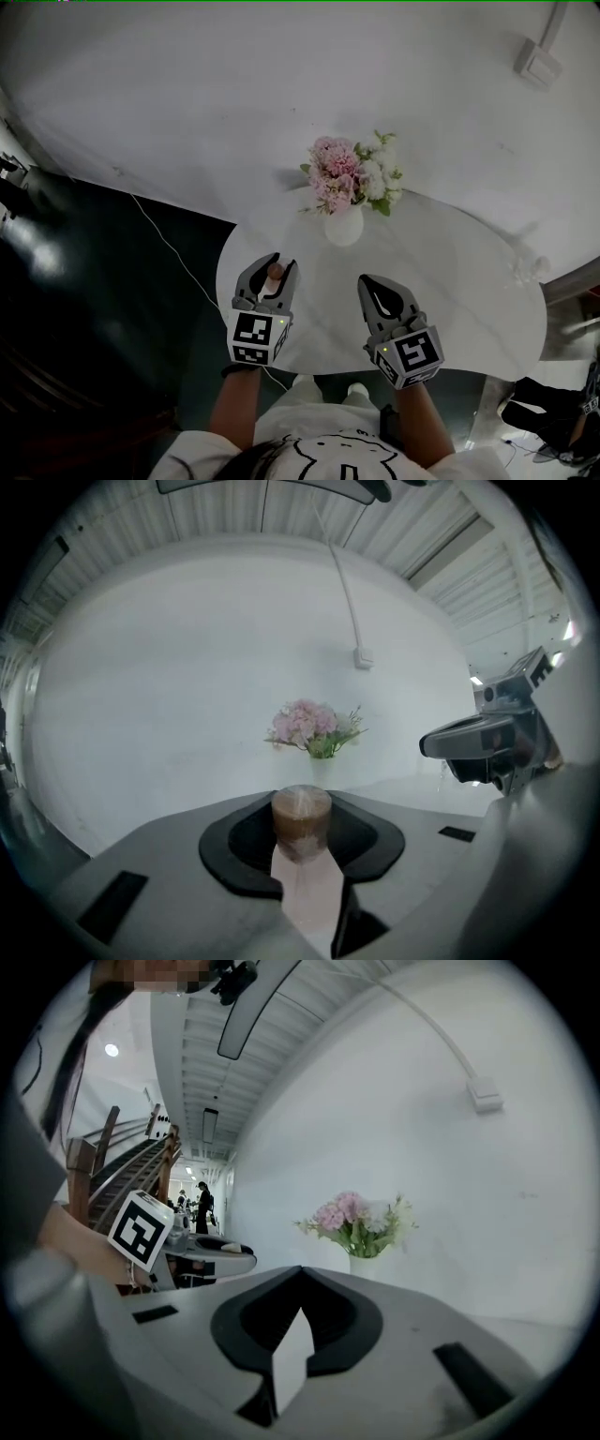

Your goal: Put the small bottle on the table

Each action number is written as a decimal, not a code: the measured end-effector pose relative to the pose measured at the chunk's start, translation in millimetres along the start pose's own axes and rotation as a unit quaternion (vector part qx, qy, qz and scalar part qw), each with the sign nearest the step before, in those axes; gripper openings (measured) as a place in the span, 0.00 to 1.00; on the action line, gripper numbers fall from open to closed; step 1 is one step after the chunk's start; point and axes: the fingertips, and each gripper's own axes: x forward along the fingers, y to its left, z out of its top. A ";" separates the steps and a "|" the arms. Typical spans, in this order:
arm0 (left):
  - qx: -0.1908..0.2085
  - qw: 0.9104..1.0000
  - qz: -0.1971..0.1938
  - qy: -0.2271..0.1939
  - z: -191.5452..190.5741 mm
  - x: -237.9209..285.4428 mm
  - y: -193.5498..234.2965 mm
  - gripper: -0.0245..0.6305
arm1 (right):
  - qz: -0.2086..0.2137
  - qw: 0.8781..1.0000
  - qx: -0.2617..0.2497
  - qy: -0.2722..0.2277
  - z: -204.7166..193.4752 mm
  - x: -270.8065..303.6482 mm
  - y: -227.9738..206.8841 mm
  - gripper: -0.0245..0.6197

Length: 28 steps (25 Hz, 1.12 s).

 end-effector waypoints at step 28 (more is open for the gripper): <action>-0.026 0.994 -0.031 0.104 -105.6 68.5 5.5 0.22 | -0.007 0.999 0.017 0.050 -41.1 16.8 9.0 0.03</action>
